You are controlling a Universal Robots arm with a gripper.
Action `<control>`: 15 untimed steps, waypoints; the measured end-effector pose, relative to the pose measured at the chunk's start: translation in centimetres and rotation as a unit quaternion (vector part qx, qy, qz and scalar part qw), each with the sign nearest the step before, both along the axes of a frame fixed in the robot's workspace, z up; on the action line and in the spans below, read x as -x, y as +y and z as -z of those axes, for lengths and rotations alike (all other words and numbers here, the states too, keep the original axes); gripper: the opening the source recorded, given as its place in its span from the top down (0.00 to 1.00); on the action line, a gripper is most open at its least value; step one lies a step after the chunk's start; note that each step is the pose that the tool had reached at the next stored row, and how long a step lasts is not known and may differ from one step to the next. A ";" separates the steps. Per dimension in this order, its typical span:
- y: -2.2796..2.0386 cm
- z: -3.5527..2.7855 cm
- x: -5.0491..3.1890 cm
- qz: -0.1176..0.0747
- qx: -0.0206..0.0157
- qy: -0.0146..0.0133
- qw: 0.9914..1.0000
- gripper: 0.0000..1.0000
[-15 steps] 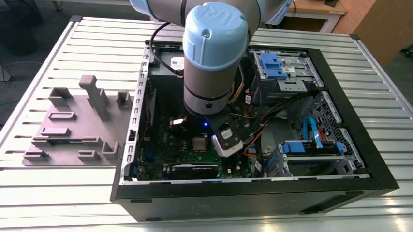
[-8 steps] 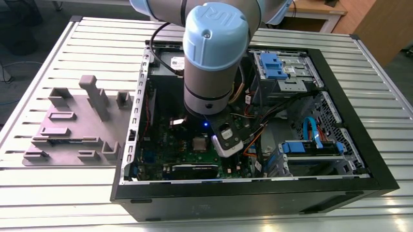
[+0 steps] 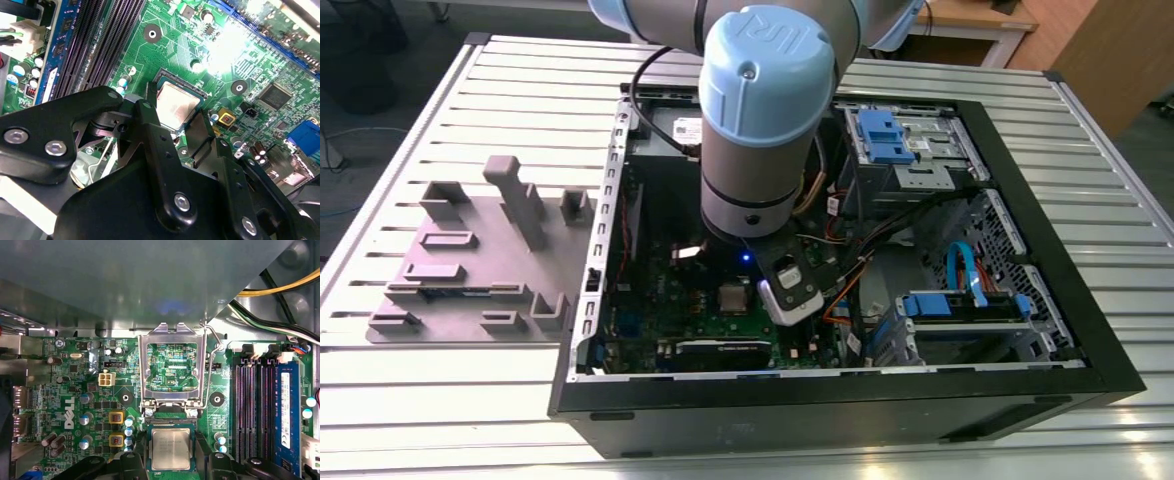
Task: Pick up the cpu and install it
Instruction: 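Place the cpu into insertion slot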
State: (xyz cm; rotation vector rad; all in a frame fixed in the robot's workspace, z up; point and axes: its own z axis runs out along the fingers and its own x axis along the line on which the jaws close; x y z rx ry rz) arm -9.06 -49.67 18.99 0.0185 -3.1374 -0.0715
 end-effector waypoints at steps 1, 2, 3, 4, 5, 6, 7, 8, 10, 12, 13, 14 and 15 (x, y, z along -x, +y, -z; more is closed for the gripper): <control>0.00 0.01 0.00 0.000 0.000 0.000 1.000 0.53; 0.00 0.02 0.00 0.000 0.000 0.000 1.000 0.53; 0.00 0.03 0.00 0.000 0.000 0.000 1.000 0.53; 0.00 0.04 0.00 0.000 0.000 0.000 1.000 0.53; 0.00 0.04 0.00 0.000 0.000 0.000 1.000 0.53; 0.00 0.05 0.00 0.000 0.000 0.000 1.000 0.53; 0.00 0.05 0.00 0.000 0.000 0.000 1.000 0.53; 0.00 0.05 0.00 0.000 0.000 0.000 1.000 0.53; 0.00 0.06 0.01 0.000 0.000 0.000 1.000 0.53; 0.00 0.07 0.01 0.000 0.000 0.000 1.000 0.53; 0.00 0.07 0.01 0.000 0.000 0.000 1.000 0.53; 0.00 0.07 0.01 0.000 0.000 0.000 1.000 0.53; 0.00 0.07 0.01 0.000 0.000 0.000 1.000 0.53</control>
